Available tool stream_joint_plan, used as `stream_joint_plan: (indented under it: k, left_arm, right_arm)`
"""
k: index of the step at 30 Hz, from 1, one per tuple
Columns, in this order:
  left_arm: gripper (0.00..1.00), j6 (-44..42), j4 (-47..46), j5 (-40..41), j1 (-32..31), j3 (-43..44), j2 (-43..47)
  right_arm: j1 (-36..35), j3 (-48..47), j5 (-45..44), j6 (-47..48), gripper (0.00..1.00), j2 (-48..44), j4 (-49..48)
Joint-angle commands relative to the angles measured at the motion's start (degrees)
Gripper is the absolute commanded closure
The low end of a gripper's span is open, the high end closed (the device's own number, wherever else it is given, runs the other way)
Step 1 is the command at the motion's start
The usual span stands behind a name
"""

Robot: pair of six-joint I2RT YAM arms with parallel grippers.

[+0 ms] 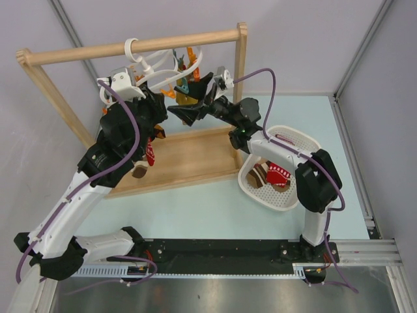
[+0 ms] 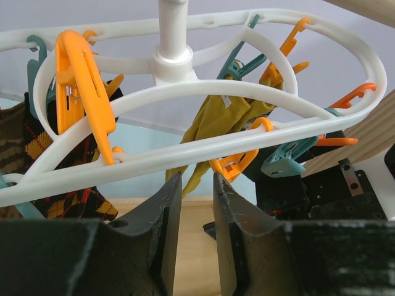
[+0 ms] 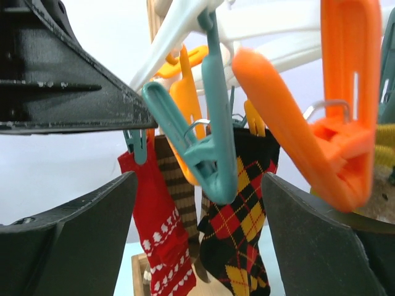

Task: Clip the socks to the hanger
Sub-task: Open the clamp at the hanger.

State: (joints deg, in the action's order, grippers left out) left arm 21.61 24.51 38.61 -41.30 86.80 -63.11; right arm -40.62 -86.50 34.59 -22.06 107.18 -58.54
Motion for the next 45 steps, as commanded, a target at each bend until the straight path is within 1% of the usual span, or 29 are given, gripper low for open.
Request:
stream_joint_plan:
  k: [1,7,8,10,13,14,16,17,19,20,23,24,27,28,30,31,33,34,37,42,45]
  left_arm:
    - [0.69,0.9,-1.7,-0.6,-0.2,1.9,0.5]
    - [0.69,0.5,-1.8,-0.9,-0.1,2.0,0.7]
    - [0.69,0.5,-1.8,-0.9,-0.1,2.0,0.8]
    - [0.69,0.4,-1.8,-1.0,-0.2,2.0,0.9]
    - [0.69,0.3,-1.8,-1.2,-0.1,2.1,1.1]
    - [0.69,0.3,-1.8,-1.2,-0.1,2.1,1.2]
    - [0.68,0.4,-1.8,-1.3,-0.2,2.3,1.5]
    - [0.69,0.4,-1.7,-1.4,-0.1,2.4,1.6]
    - [0.68,0.5,-1.5,-1.3,-0.2,2.5,2.0]
    - [0.68,0.7,-1.3,-1.4,-0.2,2.6,2.3]
    - [0.66,1.2,-0.6,-1.5,-0.2,2.6,3.2]
    - [0.65,1.3,-0.3,-1.8,-0.2,2.7,3.7]
    - [0.59,2.4,1.0,-2.7,-0.2,3.3,4.4]
    - [0.54,3.2,1.4,-3.4,-0.2,3.5,4.6]
    - [0.47,3.8,3.1,-4.1,-0.2,4.9,4.3]
    - [0.41,4.3,3.9,-4.7,-0.1,5.5,4.0]
    - [0.35,5.0,6.6,-5.0,-0.1,7.4,2.9]
    - [0.29,5.5,7.3,-5.2,0.0,7.8,2.6]
    - [0.20,6.8,9.6,-6.3,0.6,8.9,1.6]
    - [0.20,8.4,14.0,-9.8,3.2,11.8,-1.2]
    - [0.26,8.8,14.1,-11.6,4.6,12.0,-2.1]
  right_arm:
    - [-0.5,-4.4,0.3,-0.3,0.15,0.8,-2.1]
    - [-1.2,-5.9,1.0,-0.4,0.24,0.8,-0.6]
    - [-1.4,-5.9,1.1,-0.3,0.28,0.8,-0.4]
    - [-1.6,-6.0,1.3,-0.5,0.32,0.7,-0.4]
    - [-1.7,-6.0,1.7,-1.0,0.44,0.5,-0.7]
    - [-1.8,-6.0,1.9,-1.4,0.50,0.5,-0.7]
    - [-2.0,-5.9,1.7,-1.3,0.58,0.3,-0.6]
    - [-2.3,-6.0,1.4,-1.1,0.64,0.2,-0.5]
    - [-2.5,-5.9,1.2,-0.8,0.72,-0.1,0.0]
    - [-2.8,-5.9,1.1,-0.4,0.80,-0.3,0.3]
    - [-3.6,-5.9,0.3,1.6,0.91,-1.2,2.2]
    - [-3.9,-5.8,0.1,2.2,0.92,-1.4,3.5]
    - [-5.1,-5.6,-1.5,5.6,0.96,-2.4,6.7]
    - [-5.3,-5.5,-2.1,6.5,0.97,-2.9,7.5]
    - [-6.1,-5.3,-3.9,9.0,0.98,-3.4,9.8]
    - [-6.4,-5.3,-4.4,9.4,0.98,-3.6,10.3]
    - [-6.6,-5.1,-5.1,9.8,0.99,-3.8,10.6]
    - [-6.6,-5.0,-5.3,9.8,0.99,-3.9,10.6]
    - [-6.6,-4.7,-5.8,9.8,0.99,-4.2,10.6]
    - [-6.7,-4.4,-5.9,10.2,0.99,-4.4,10.6]
    - [-6.6,-4.2,-5.8,10.1,1.00,-4.4,10.6]
